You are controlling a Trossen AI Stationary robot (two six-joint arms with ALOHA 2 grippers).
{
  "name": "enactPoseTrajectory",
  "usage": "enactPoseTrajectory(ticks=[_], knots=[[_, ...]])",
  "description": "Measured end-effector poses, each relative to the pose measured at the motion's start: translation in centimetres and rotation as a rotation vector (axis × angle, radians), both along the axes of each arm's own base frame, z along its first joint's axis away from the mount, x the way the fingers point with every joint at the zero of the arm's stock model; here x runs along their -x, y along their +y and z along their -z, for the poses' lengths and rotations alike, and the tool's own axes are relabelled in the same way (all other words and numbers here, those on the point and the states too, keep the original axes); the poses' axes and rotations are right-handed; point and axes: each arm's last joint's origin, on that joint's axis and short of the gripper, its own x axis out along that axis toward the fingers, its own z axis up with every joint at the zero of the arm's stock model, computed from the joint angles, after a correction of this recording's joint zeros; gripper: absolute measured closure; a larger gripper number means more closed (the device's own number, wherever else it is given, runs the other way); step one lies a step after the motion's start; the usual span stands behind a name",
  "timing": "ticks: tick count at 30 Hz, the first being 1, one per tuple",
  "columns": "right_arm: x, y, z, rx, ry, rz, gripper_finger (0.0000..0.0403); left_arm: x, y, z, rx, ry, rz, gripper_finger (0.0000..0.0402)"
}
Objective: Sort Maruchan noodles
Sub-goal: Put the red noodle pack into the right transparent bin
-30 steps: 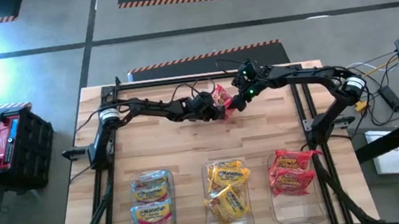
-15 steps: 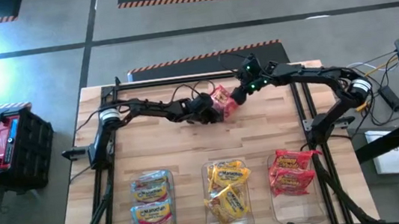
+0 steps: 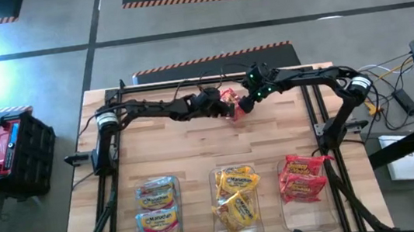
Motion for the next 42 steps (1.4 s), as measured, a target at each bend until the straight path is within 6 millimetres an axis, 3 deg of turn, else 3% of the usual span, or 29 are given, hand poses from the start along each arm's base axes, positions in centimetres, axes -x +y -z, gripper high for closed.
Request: enactPoseTrajectory(ticks=[7,19,25,28,34,42], knots=[[-0.1,0.8,0.2,-0.057,0.010,-0.053,0.0182,0.9,1.8,0.3,-0.008,0.032,-0.064,0.0342],[-1.3,4.8,0.1,-0.158,0.056,-0.247,0.0182,1.5,2.5,0.7,0.005,0.084,-0.076,0.0342],[-1.8,3.9,-3.2,0.037,-0.004,-0.163,0.0182,1.7,1.9,1.2,0.036,0.141,-0.030,0.0342],[-2.3,3.2,-3.8,0.162,-0.031,-0.126,0.0182,1.6,1.8,1.2,0.044,0.136,-0.013,0.0342],[-4.0,2.2,-2.1,0.226,-0.087,-0.144,0.0182,1.6,1.6,1.2,0.064,0.131,0.010,0.0342],[-4.5,1.7,0.2,0.196,-0.025,-0.146,0.0182,1.7,1.1,1.4,0.093,0.151,0.043,0.0342]])
